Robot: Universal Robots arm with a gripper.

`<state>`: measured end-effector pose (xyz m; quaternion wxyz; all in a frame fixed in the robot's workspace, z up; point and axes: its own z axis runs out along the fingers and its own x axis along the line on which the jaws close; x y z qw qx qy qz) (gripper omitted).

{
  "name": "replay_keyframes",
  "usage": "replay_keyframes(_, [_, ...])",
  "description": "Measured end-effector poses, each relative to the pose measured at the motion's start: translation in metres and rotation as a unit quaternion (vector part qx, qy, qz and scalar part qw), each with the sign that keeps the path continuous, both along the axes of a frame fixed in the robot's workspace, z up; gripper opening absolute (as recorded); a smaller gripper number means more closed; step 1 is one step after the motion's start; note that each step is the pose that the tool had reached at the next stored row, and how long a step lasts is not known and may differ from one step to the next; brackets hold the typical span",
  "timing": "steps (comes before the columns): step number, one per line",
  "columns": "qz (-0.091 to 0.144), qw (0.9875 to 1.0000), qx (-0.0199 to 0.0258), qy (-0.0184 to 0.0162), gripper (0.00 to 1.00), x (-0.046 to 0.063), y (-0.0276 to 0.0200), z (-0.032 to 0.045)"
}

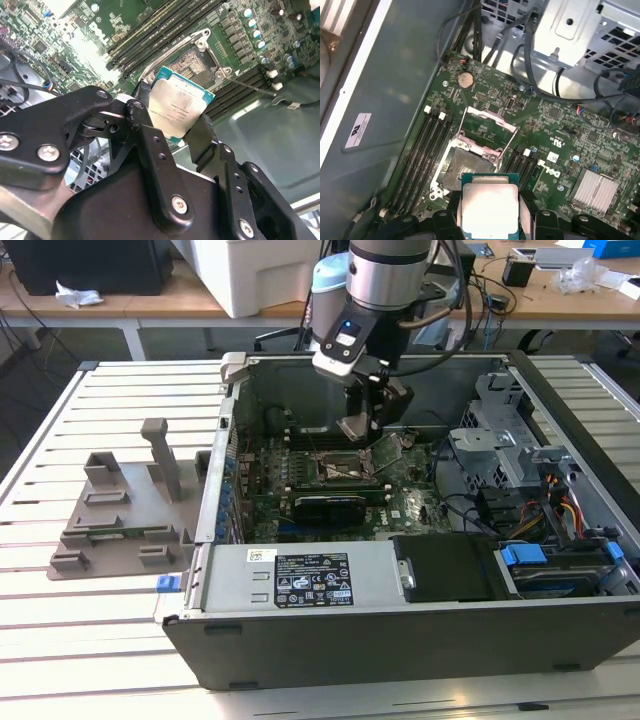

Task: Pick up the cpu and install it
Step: 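Place the cpu into insertion slot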

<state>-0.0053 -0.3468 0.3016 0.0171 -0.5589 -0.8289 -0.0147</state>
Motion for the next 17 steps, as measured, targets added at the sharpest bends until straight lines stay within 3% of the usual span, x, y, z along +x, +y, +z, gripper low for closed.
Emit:
replay_keyframes(6, [-0.035, 0.9994, 0.0000, 0.0000, 0.54, 0.0000, 0.0000, 0.0000])
replay_keyframes(10, [-0.059, 0.9983, 0.0000, 0.0000, 0.54, 0.0000, 0.0000, 0.0000])
replay_keyframes(17, [-0.103, 0.9946, 0.0000, 0.0000, 0.54, 0.0000, 0.0000, -0.0001])
